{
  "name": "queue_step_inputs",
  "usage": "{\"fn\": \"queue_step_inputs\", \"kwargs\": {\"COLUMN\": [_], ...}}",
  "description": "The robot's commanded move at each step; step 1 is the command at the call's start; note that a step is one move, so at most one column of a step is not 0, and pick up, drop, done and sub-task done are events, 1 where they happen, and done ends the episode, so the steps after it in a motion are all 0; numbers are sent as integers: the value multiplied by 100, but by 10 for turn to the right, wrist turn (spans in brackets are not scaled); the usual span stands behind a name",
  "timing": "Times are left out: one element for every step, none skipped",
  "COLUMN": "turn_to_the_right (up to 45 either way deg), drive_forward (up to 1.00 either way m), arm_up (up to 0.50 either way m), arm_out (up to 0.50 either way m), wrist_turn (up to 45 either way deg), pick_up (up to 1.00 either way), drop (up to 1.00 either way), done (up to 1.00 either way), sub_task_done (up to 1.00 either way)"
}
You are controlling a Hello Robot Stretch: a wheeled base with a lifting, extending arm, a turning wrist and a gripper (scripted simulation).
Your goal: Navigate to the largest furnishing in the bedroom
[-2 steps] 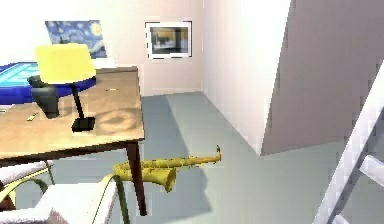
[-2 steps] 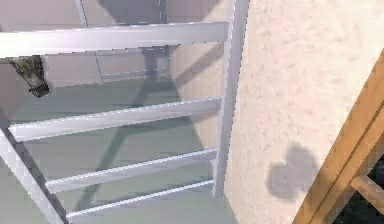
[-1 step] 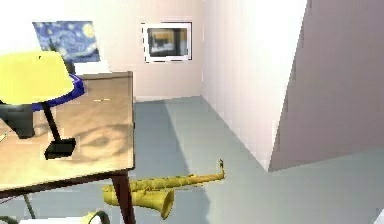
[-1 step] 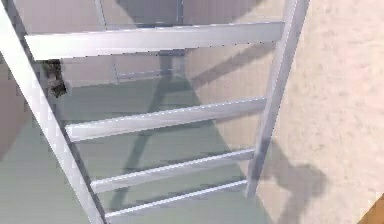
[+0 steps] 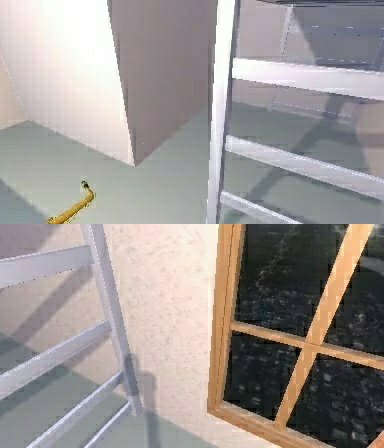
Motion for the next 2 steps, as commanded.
{"fn": "queue_step_inputs", "kwargs": {"turn_to_the_right": [330,0], "drive_forward": [0,0], "arm_up": [0,0], "arm_out": [0,0], "wrist_turn": [0,0], "pick_up": [0,0], "drop": [0,0], "done": [0,100], "sub_task_done": [0,0]}}
